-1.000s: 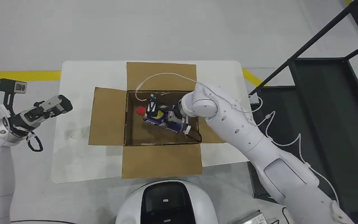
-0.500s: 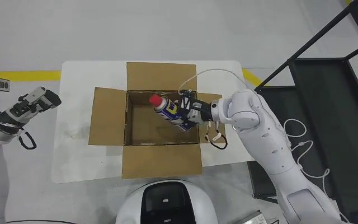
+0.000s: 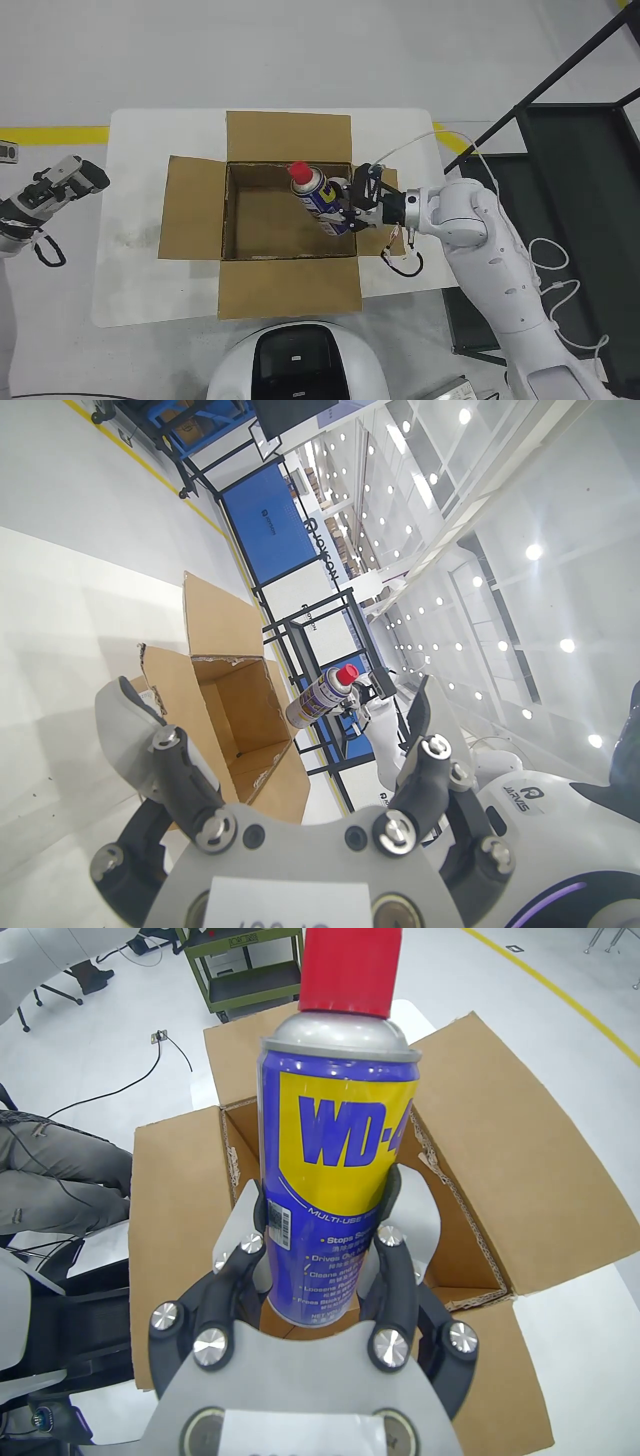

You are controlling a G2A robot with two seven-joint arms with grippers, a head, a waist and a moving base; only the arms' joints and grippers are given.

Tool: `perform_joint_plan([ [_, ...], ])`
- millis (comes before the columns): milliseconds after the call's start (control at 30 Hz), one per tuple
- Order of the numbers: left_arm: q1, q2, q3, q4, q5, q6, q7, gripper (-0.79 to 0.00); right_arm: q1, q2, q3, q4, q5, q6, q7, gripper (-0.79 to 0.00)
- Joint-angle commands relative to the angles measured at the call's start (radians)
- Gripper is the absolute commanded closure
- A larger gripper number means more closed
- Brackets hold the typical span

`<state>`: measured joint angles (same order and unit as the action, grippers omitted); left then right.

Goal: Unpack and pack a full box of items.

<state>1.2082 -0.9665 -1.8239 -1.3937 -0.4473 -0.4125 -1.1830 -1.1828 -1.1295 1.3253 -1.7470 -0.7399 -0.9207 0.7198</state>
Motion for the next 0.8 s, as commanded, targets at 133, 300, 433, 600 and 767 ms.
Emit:
perform_joint_plan([
  [133, 0.000, 0.000, 0.000, 0.000, 0.000, 0.000, 0.000, -0.785, -0.009, 0.001, 0.003, -0.008, -0.015, 0.015, -0.021, 0.000],
  [300, 0.000, 0.000, 0.000, 0.000, 0.000, 0.000, 0.000, -0.785, -0.114, 0.018, 0.100, -0.016, -0.061, -0.066, -0.164, 0.000],
  [433, 0.000, 0.000, 0.000, 0.000, 0.000, 0.000, 0.000, -0.785, -0.261, 0.029, 0.216, -0.008, -0.115, -0.092, -0.392, 0.000],
  [600, 0.000, 0.000, 0.000, 0.000, 0.000, 0.000, 0.000, -0.785, -0.421, 0.039, 0.313, -0.007, -0.284, -0.092, -0.768, 0.000],
  [767, 0.000, 0.000, 0.000, 0.000, 0.000, 0.000, 0.000, -0.785, -0.490, 0.046, 0.332, 0.021, -0.511, -0.092, -1.052, 0.000],
])
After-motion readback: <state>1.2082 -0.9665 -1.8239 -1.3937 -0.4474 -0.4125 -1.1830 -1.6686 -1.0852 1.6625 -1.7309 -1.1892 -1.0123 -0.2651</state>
